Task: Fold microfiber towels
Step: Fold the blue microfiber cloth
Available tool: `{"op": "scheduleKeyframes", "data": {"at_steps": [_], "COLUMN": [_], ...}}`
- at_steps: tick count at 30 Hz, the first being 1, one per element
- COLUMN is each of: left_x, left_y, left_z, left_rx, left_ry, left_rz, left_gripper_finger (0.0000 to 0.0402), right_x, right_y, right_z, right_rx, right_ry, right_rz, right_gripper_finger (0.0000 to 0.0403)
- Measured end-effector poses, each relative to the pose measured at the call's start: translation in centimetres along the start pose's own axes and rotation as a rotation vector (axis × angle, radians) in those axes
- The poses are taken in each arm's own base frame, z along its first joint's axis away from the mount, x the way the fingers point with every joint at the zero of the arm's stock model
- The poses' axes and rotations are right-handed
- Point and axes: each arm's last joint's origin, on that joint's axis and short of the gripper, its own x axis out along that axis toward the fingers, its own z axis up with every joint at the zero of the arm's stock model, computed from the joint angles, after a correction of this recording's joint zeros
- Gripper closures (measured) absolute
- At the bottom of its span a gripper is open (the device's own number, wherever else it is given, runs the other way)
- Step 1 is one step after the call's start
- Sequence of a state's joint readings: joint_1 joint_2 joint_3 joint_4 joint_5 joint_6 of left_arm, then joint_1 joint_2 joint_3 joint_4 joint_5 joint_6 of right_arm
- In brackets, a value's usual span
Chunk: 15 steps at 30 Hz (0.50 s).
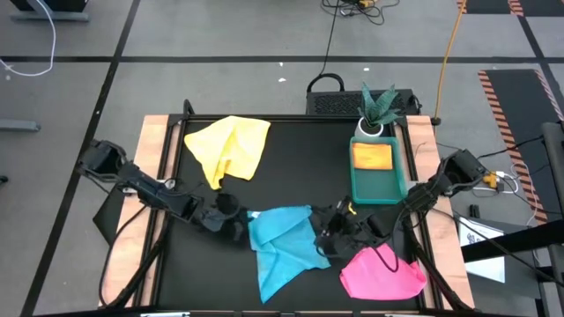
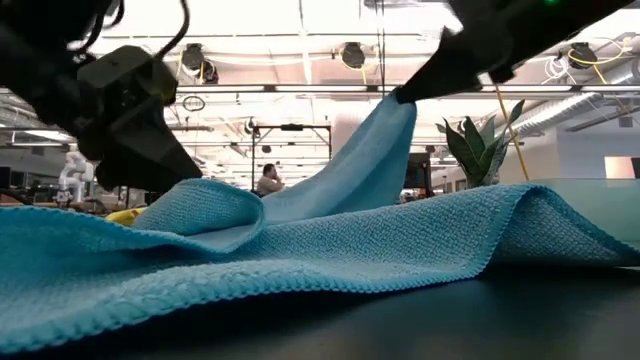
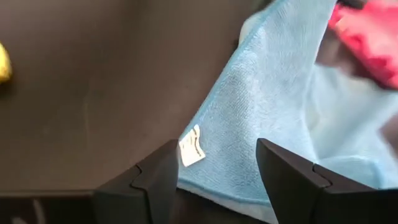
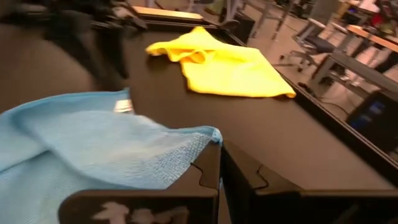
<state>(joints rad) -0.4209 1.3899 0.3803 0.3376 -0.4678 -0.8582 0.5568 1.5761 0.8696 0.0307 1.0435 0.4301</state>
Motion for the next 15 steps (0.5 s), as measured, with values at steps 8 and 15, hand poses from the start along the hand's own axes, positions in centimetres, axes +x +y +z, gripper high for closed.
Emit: {"op": "scheduleKeyframes", "data": {"at_steps": [8,15], "left_x": [-0.1,1.8], "left_y": [2.0,1.3], "left_z": [-1.6,-2.4], "left_rx": [-0.135,-0.135], "left_ry": [0.006,0.039], "left_rz": [-0.011,0.027], "left_gripper_finger": [0.0188,0.0188], "right_x": [-2.1,-2.5], "right_y": [1.3,1.7], "right_z": [-0.4,0.0], "right_rx": [-0.009,0.003], "right_ry": [-0.027,-0.058], "right_rz": [0.080,0.105], "right_gripper_finger": [0.0403,0.0403]}}
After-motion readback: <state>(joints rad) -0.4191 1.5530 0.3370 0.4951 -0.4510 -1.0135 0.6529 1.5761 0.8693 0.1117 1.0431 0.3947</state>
